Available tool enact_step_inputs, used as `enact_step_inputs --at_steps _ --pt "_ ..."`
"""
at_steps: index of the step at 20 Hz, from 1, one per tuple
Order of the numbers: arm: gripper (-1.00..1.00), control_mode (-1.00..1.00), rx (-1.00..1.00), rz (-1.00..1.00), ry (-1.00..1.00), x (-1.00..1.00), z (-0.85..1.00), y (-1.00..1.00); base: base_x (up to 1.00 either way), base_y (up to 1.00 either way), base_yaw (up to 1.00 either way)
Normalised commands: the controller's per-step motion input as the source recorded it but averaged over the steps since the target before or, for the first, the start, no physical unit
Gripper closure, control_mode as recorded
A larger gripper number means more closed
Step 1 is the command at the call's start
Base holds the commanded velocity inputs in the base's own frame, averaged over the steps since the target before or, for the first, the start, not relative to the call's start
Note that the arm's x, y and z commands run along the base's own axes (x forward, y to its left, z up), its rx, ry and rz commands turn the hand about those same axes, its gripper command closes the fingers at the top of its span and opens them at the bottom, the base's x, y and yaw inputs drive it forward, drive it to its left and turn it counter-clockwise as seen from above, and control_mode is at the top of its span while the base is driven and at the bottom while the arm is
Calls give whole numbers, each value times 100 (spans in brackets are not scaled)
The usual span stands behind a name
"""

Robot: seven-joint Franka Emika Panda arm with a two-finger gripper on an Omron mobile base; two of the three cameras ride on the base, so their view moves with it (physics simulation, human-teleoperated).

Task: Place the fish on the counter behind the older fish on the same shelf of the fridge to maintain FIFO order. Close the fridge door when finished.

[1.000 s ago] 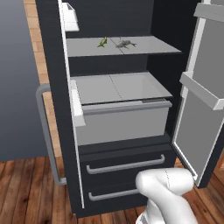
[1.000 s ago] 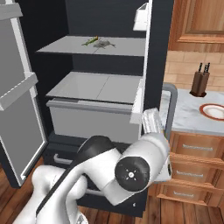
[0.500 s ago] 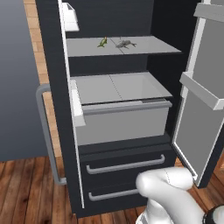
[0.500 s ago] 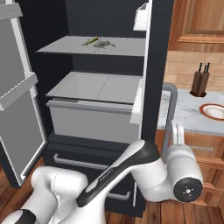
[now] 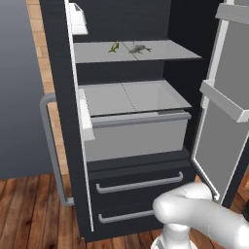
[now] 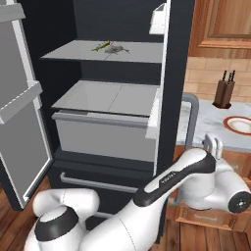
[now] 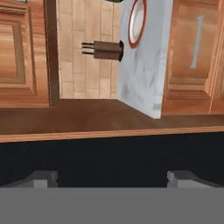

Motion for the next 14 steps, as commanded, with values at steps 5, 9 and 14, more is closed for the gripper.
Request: enact_step_inputs --at_steps 5,9,14 --pt "-100 -100 10 26 -8 33 -29 -3 0 0 0" --pt "-100 -100 6 14 -2 28 -12 6 0 0 0" --pt "-100 -100 0 9 -1 0 0 65 0 0 0"
